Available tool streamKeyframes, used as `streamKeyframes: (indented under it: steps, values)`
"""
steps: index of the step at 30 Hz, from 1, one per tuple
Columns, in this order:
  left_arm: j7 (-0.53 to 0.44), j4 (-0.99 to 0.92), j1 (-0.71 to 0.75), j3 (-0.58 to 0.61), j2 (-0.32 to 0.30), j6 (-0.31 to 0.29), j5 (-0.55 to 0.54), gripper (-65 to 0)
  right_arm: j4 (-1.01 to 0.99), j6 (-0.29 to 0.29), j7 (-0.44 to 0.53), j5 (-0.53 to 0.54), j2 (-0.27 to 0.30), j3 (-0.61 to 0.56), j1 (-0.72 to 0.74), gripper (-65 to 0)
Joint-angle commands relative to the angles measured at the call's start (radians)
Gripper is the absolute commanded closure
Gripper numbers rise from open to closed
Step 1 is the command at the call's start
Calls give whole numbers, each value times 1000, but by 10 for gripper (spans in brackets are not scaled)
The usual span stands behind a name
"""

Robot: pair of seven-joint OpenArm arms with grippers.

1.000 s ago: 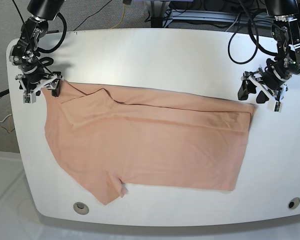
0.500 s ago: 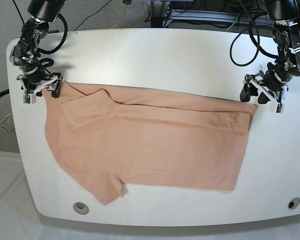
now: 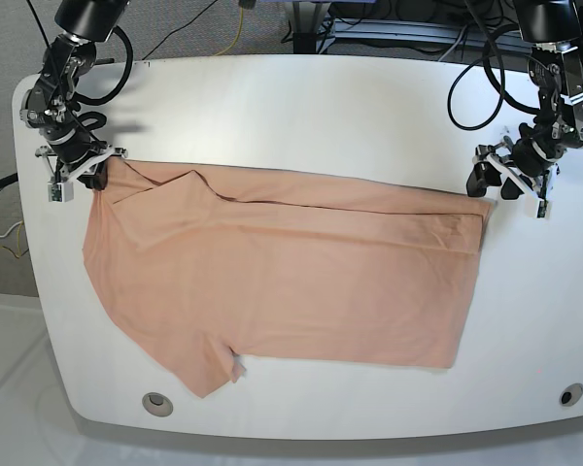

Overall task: Fold the T-shirt properly
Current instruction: 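Raise both open grippers away from the shirt, then close both grippers on the folded shoulder edge corners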

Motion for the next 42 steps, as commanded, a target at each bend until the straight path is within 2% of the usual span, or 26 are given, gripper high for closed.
streamKeyframes:
  steps: [1,11,21,27,33,35,37,42]
  values:
    - [-31,15,-7,-9,-19,-1,-11,-435,21,6,5,6,19,3,7,0]
    - [-51,26,14,-17,0,2,-4,-434,21,3,-6,0,20,-1,16,0]
    - [-73,-43,-12,-27,34,2,-6,-436,3,2,-9,0,21,0,25,0]
    - [-63,-134,-60,-14,38,7,-16,-434,-8,1,-9,-4,19,2,18,0]
    - [-61,-148,-80,-1,41,3,-10,-424,-6,6,-13,-3,18,3,17,0]
    - [-56,-148,-82,0,41,2,-9,-404,-6,5,-13,-5,18,3,17,0]
    - [-51,-151,-82,0,42,2,-10,-353,-2,5,-15,-4,19,1,17,0]
    - [-37,-162,-83,1,40,5,-16,-141,-1,5,-13,-5,18,3,15,0]
